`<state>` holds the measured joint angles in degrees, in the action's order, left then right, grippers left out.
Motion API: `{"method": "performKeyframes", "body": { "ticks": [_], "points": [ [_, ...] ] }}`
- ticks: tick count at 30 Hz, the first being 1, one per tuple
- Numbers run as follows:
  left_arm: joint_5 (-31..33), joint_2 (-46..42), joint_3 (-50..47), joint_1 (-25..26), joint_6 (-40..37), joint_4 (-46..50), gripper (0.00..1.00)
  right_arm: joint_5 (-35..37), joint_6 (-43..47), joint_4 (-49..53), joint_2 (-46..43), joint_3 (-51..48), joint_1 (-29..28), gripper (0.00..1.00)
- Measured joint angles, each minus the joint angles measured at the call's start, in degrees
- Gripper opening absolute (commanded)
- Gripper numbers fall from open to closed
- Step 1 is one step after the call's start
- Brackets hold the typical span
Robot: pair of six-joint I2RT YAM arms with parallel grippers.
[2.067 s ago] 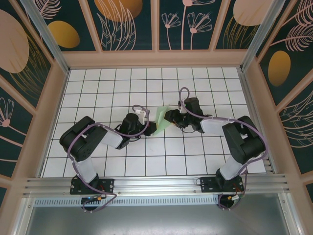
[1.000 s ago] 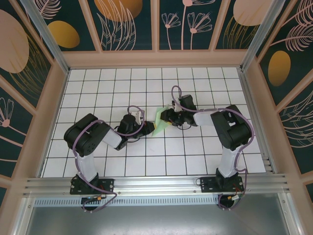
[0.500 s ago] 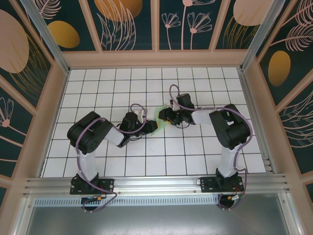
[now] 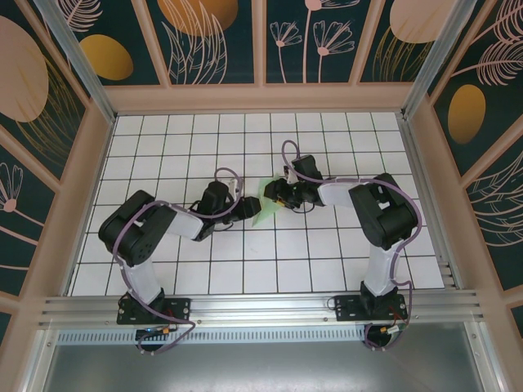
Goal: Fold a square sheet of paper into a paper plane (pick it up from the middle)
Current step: Fourth fold the wing at the center of the table.
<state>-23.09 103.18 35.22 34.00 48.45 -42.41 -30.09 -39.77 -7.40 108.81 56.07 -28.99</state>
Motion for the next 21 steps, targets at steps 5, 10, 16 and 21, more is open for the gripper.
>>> {"method": "performKeyframes", "body": {
  "ticks": [5,10,16,21],
  "points": [
    [1.2,-3.2,-0.4,-0.2,-0.7,1.5,0.38,1.5,-2.3,1.5,0.0,1.1,-0.5,0.56],
    [1.0,-3.7,-0.6,-0.2,-0.9,1.8,0.37,3.1,-4.1,4.1,0.6,2.9,-0.9,0.57],
    [-0.6,-3.0,1.9,0.0,-0.9,5.7,0.33,5.0,-5.2,7.7,1.3,5.2,-1.5,0.57],
    [-1.6,-2.8,2.9,0.2,-0.6,6.0,0.30,5.2,-5.8,9.7,1.9,6.5,-1.5,0.56]
  ]
}}
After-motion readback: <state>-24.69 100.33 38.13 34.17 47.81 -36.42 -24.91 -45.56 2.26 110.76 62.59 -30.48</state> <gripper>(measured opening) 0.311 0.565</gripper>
